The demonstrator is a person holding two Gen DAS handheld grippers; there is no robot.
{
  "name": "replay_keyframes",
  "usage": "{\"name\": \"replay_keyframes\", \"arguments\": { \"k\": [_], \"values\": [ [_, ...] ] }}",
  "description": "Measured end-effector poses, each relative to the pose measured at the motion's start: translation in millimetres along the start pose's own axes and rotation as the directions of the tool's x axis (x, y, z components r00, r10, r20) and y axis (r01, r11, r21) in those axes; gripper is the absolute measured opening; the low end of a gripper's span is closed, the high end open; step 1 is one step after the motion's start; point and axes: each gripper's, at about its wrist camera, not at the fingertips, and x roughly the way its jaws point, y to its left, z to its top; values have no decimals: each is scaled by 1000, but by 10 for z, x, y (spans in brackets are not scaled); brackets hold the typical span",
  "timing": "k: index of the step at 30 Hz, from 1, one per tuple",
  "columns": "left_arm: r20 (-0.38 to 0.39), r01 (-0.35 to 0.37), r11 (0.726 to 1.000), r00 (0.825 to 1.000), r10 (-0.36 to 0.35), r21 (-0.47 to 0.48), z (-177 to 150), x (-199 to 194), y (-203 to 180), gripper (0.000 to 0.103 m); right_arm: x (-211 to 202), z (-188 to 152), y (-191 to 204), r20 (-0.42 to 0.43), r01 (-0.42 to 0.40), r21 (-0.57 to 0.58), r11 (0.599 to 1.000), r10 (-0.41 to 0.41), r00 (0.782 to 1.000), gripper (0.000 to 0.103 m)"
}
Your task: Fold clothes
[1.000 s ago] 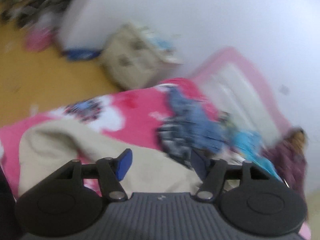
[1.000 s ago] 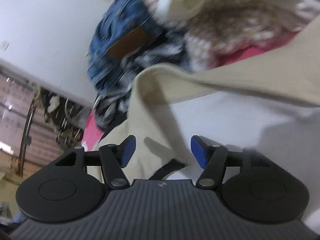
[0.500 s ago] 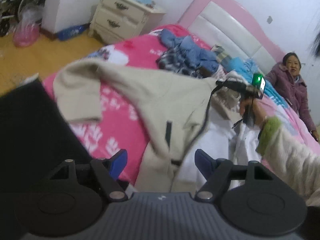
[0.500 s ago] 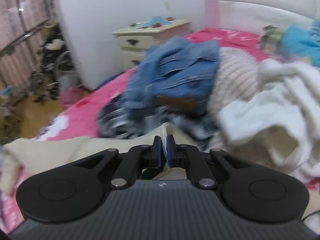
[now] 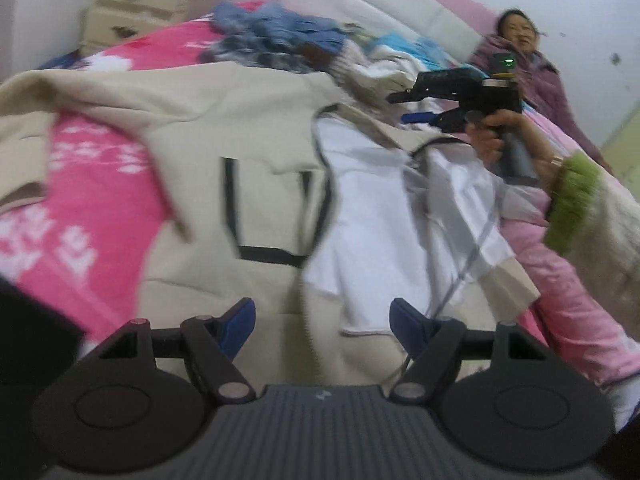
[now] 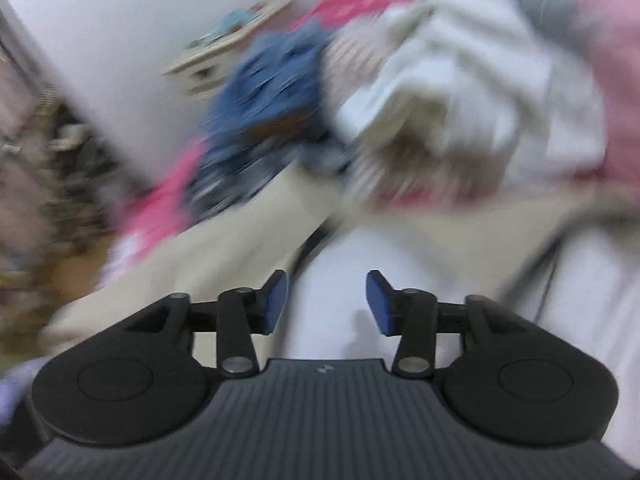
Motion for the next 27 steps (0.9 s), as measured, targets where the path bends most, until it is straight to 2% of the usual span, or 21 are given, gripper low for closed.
{"name": "replay_keyframes", "arguments": {
  "k": [3,5,7,10,12,15,19,21,25,27],
  "values": [
    [-2,-1,999,1000,1,52,-98,153,-153,75,-326,-527,138,-115,-154,55,987,159,981,59],
    [9,-23,996,1000,23,88,-165,240,-249,75,-418,-920,215,-165,-208,97,973,221,961,60],
    [46,-37,996,998,34,84,-230,260,-300,75,-457,-1286,287,-207,-252,135,958,276,939,61],
    [47,-14,997,999,10,75,-295,298,-329,75,-376,-1722,369,-212,-239,127,963,262,941,61],
    [53,-12,996,999,8,88,-335,300,-362,75,-289,-1930,361,-196,-223,173,959,255,947,61],
    [54,14,996,998,-19,88,-408,297,-408,75,-114,-2161,310,-198,-280,283,917,342,918,63],
    [41,78,997,996,-78,-9,-510,338,-392,75,-32,-2334,349,-217,-242,299,923,313,925,63],
    [35,99,995,995,-99,-21,-569,374,-414,75,-86,-2378,365,-214,-236,281,930,301,929,63],
    [18,140,990,990,-140,-18,-645,455,-483,75,-96,-2356,347,-198,-258,305,917,326,924,63],
    [14,161,987,987,-161,-18,-665,479,-516,75,-52,-2378,404,-229,-253,267,930,316,921,63]
  ]
}}
